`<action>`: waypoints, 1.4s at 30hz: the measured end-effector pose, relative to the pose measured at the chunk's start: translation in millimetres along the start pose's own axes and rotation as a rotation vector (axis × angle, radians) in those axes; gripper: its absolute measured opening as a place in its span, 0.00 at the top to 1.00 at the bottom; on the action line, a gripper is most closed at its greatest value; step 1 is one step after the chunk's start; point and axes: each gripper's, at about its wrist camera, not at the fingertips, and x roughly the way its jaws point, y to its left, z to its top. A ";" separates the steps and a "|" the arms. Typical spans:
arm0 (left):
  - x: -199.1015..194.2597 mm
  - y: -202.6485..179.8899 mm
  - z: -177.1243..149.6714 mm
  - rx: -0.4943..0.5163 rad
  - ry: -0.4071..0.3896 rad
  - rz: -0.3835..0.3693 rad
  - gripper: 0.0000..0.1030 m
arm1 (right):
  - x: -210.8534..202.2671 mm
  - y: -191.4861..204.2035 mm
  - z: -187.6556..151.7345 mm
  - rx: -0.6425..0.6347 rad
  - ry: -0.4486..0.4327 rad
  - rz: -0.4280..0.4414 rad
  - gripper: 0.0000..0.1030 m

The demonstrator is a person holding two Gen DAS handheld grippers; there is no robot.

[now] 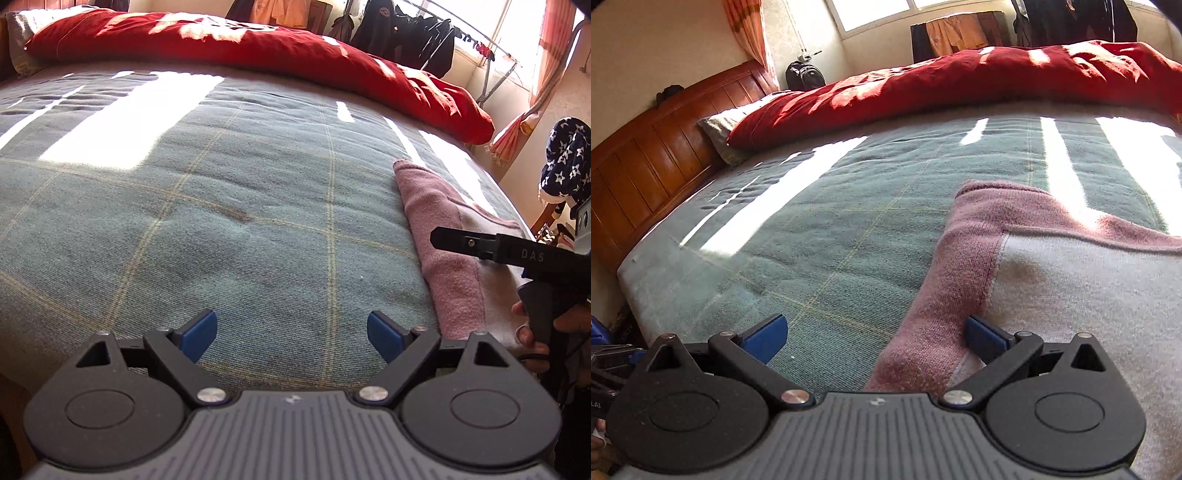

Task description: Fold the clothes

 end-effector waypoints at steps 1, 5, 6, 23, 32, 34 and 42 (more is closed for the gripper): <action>1.1 0.0 -0.1 -0.001 0.002 0.004 0.14 | 0.5 -2.3 -0.7 0.018 -0.010 0.004 0.00; 0.5 -2.8 -0.7 0.007 -0.004 0.005 0.14 | -2.9 -11.7 7.1 0.086 0.007 0.045 0.00; -0.7 -3.7 -1.4 0.007 -0.006 0.004 0.14 | -6.0 -11.1 11.3 0.099 0.013 0.050 0.00; -24.7 -4.5 -7.7 0.006 -0.037 0.042 0.14 | 25.6 -4.1 25.8 -0.043 0.044 -0.101 0.00; -48.2 -18.3 -9.9 0.045 -0.079 0.030 0.14 | -9.7 23.8 21.0 -0.093 0.106 -0.259 0.00; -49.6 -22.8 -10.5 0.056 -0.081 0.022 0.14 | -20.3 25.9 15.1 -0.122 0.101 -0.296 0.00; -43.3 -50.0 -12.5 0.124 -0.058 -0.013 0.14 | -56.9 10.8 5.5 -0.130 0.065 -0.401 0.00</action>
